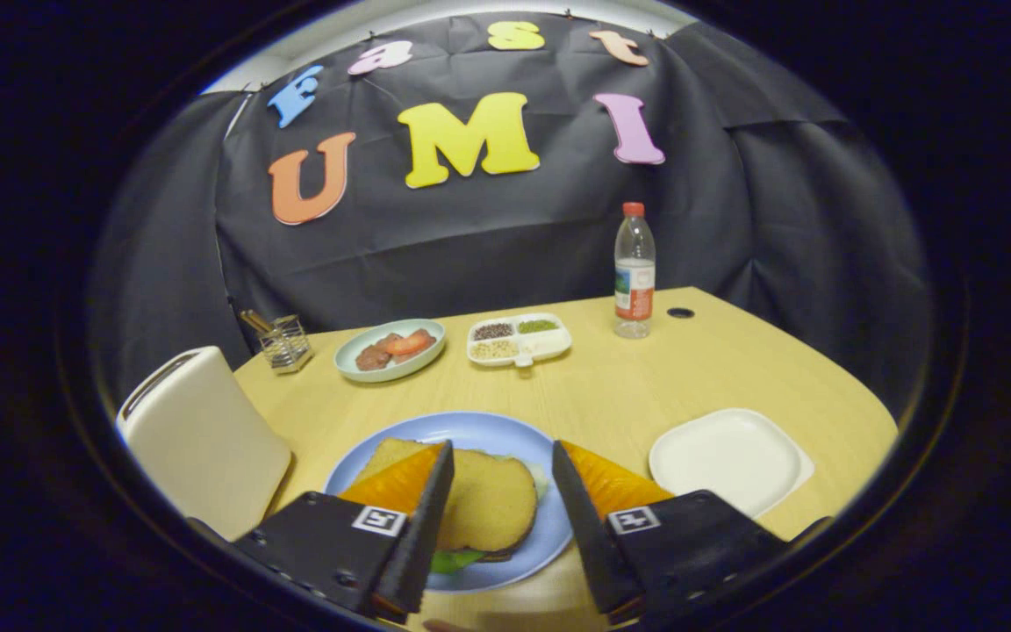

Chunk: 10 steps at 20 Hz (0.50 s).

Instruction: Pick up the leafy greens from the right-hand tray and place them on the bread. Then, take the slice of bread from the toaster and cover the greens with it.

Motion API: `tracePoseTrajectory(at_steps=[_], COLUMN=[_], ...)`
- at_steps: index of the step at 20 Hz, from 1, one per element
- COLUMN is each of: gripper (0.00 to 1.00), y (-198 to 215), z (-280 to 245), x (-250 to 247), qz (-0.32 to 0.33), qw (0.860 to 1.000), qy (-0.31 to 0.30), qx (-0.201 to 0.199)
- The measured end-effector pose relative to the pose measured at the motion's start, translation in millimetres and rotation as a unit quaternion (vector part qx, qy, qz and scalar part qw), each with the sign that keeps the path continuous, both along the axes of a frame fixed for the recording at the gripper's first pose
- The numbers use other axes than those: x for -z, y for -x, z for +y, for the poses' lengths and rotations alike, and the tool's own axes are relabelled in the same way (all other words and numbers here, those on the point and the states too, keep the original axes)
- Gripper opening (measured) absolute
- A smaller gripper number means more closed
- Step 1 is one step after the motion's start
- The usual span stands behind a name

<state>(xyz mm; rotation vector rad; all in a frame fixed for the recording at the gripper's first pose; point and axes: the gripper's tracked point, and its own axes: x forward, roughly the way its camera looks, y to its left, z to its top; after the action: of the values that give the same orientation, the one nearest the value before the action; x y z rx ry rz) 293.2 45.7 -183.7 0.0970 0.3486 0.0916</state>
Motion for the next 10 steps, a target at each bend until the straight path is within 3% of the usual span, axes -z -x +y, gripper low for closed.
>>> tracePoseTrajectory(at_steps=[4,10], gripper=[0.96,0.96], y=[36.2,120.5], z=[6.9,21.5], x=[-53.4,-154.2], qz=[-0.06,-0.122], qw=[0.998,0.991], qy=[0.022,0.027], qx=[0.027,0.043])
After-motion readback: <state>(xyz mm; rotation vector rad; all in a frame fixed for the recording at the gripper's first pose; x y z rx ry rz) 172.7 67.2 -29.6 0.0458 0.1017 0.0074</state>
